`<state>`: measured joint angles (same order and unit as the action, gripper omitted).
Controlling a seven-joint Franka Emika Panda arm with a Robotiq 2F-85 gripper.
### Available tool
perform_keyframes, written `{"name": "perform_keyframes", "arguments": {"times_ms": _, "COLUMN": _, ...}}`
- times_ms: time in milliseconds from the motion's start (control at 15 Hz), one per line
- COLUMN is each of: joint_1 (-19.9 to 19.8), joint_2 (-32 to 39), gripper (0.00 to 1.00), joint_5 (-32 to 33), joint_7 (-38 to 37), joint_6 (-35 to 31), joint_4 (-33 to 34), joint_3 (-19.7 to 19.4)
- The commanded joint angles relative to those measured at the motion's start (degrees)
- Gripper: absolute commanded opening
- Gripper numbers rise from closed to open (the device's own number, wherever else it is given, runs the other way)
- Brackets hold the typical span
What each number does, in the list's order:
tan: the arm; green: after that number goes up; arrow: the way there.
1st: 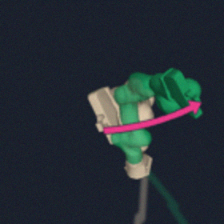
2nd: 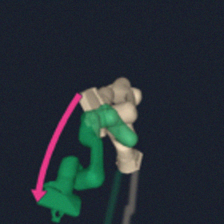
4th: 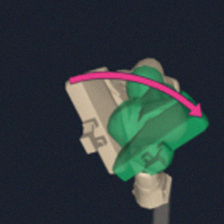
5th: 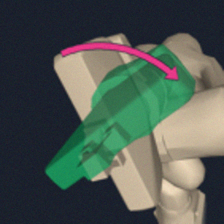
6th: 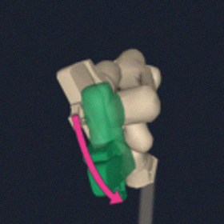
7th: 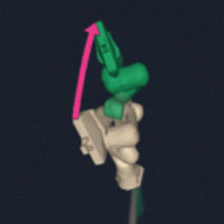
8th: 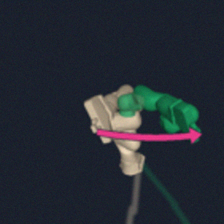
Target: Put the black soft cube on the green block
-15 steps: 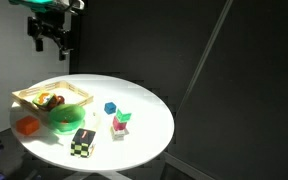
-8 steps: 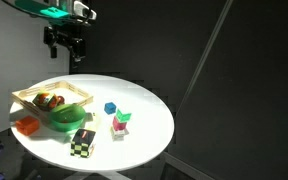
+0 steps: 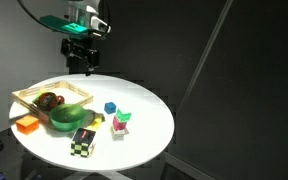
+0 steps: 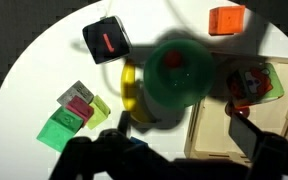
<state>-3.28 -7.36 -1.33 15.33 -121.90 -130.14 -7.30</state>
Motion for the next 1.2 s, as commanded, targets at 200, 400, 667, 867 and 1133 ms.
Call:
{"name": "perform_keyframes", "arguments": {"times_ms": 200, "joint_1": -2.10, "joint_2": 6.27, "gripper": 1.00, "joint_5": 0.26, "joint_7": 5.26, "joint_6": 0.79, "joint_4": 5.62, "joint_3": -0.75}}
{"name": "perform_keyframes", "arguments": {"times_ms": 400, "joint_1": -3.02, "joint_2": 8.23, "gripper": 1.00, "joint_5": 0.56, "joint_7": 7.91, "joint_6": 1.16, "joint_4": 7.57, "joint_3": -0.87}}
{"name": "perform_keyframes", "arguments": {"times_ms": 667, "joint_1": -4.02, "joint_2": 10.39, "gripper": 1.00, "joint_5": 0.83, "joint_7": 13.30, "joint_6": 1.98, "joint_4": 9.76, "joint_3": -0.74}}
{"name": "perform_keyframes", "arguments": {"times_ms": 867, "joint_1": -4.56, "joint_2": 11.95, "gripper": 1.00, "joint_5": 0.84, "joint_7": 18.38, "joint_6": 2.86, "joint_4": 11.40, "joint_3": -0.54}}
{"name": "perform_keyframes", "arguments": {"times_ms": 1133, "joint_1": -5.16, "joint_2": 14.09, "gripper": 1.00, "joint_5": 0.95, "joint_7": 23.46, "joint_6": 3.36, "joint_4": 13.89, "joint_3": -0.36}}
